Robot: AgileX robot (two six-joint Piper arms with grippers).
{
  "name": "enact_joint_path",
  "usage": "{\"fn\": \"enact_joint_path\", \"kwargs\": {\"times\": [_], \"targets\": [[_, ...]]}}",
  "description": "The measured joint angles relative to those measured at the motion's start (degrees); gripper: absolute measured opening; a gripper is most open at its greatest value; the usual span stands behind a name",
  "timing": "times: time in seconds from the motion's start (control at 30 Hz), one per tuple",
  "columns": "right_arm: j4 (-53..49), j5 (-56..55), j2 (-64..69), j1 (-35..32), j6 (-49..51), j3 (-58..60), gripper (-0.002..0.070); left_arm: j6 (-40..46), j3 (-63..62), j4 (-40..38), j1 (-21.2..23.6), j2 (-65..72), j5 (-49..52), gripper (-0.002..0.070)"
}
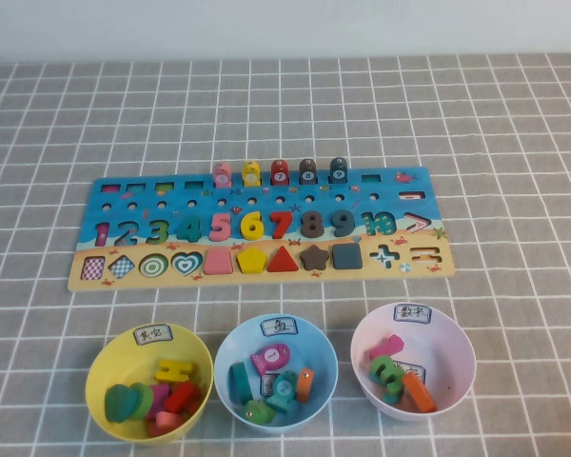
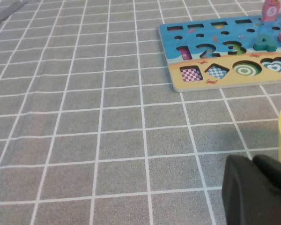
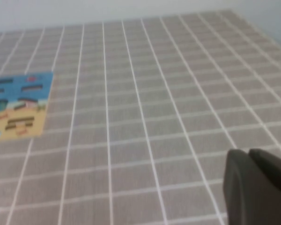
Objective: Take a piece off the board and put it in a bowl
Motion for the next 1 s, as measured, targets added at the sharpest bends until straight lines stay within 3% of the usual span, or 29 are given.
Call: {"fn": "enact_joint_path", "kwargs": {"times": [0.23,1.0], "targets": [[0.7,5.1,0.0,0.0,-3.5,0.0,-0.0018,0.0,0.0,0.0,0.0,0.0,0.0,-0.0001],[1.0,5.6,-0.2,3.2,-4.7,0.0,-0.0018,0.0,0.0,0.0,0.0,0.0,0.0,-0.0001]]}}
